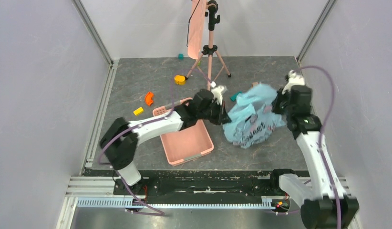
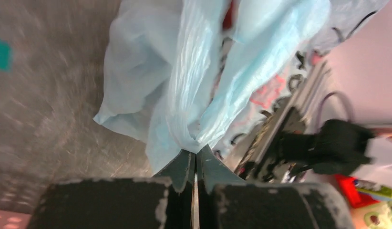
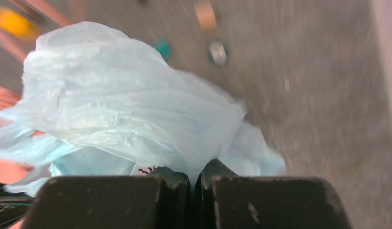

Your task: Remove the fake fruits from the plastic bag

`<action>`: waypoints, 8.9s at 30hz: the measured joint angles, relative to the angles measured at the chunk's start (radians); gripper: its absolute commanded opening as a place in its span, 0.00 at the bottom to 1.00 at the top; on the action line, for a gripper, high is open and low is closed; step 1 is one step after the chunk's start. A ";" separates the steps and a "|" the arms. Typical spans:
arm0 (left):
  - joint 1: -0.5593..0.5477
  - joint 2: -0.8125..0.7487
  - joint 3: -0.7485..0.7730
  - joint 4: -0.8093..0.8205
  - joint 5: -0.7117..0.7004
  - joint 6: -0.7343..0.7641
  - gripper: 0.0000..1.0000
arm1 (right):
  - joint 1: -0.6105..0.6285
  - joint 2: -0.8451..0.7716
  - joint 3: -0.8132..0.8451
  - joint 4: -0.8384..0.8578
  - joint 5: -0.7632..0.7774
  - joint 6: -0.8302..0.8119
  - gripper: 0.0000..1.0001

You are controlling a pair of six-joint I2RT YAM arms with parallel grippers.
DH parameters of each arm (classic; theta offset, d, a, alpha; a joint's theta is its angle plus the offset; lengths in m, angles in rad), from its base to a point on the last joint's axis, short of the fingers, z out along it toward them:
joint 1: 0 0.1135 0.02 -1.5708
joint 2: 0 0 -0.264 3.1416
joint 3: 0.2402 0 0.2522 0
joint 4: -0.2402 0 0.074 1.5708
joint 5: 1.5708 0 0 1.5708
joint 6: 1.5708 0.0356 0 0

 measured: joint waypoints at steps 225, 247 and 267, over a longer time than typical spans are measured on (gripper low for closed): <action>-0.270 -0.625 -0.163 -0.066 -0.481 0.079 0.49 | 0.320 -0.213 -0.187 0.164 -0.463 0.083 0.50; -0.236 -1.265 -0.359 -0.576 -0.774 -0.019 0.52 | 0.995 0.284 0.154 0.332 -0.135 0.164 0.50; -0.236 -1.370 -0.359 -0.699 -0.816 -0.019 0.53 | 1.087 0.759 0.190 0.589 -0.035 0.224 0.65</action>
